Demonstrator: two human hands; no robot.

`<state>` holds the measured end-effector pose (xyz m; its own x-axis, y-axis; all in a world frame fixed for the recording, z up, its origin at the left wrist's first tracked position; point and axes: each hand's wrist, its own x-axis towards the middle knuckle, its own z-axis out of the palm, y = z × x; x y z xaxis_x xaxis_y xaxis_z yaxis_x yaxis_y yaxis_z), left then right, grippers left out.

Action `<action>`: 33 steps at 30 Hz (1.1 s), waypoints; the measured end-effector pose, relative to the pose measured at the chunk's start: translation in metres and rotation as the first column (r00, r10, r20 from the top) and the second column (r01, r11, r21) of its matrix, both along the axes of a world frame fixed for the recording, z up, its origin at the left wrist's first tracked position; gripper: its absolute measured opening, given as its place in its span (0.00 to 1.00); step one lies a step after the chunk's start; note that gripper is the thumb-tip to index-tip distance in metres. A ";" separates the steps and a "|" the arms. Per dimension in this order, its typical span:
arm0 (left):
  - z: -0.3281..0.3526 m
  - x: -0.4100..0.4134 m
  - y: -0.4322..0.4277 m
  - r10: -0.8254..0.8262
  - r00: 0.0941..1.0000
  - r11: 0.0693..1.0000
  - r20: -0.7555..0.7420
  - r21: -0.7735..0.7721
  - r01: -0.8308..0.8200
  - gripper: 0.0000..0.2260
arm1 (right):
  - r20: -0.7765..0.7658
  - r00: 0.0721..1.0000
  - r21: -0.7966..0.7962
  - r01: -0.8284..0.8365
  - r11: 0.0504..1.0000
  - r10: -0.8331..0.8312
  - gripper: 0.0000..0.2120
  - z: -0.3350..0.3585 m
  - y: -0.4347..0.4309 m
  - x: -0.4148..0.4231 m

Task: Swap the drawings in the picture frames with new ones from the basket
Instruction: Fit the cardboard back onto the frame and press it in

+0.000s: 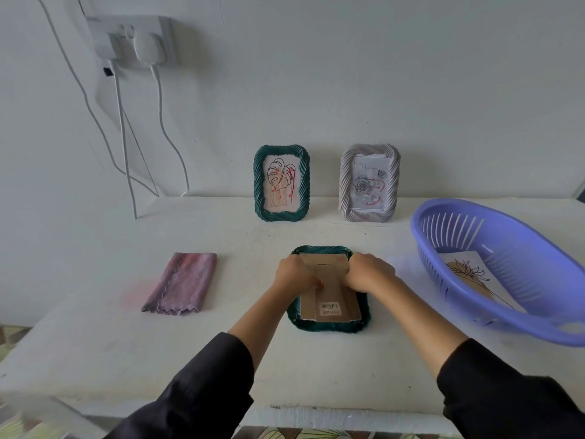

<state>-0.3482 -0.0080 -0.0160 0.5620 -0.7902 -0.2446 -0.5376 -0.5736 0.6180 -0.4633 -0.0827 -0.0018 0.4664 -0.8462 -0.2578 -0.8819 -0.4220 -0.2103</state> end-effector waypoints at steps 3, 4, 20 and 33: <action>-0.001 0.004 0.000 0.040 0.998 0.999 -0.039 -0.020 -0.040 0.14 | 0.079 0.996 0.056 0.029 0.998 -0.034 0.07 -0.005 -0.007 -0.008; -0.001 0.007 0.000 0.053 0.998 0.998 -0.034 -0.037 -0.054 0.09 | 0.105 0.993 0.065 0.046 0.997 -0.052 0.09 -0.006 -0.008 -0.012; -0.002 0.024 0.024 0.083 0.966 0.994 -0.245 0.084 -0.064 0.14 | 0.210 0.965 0.217 0.110 0.970 -0.156 0.20 -0.017 0.006 -0.038; -0.007 0.027 0.028 0.046 0.974 0.996 -0.223 0.082 -0.029 0.14 | 0.249 0.943 0.199 0.172 0.965 -0.220 0.19 -0.022 0.010 -0.038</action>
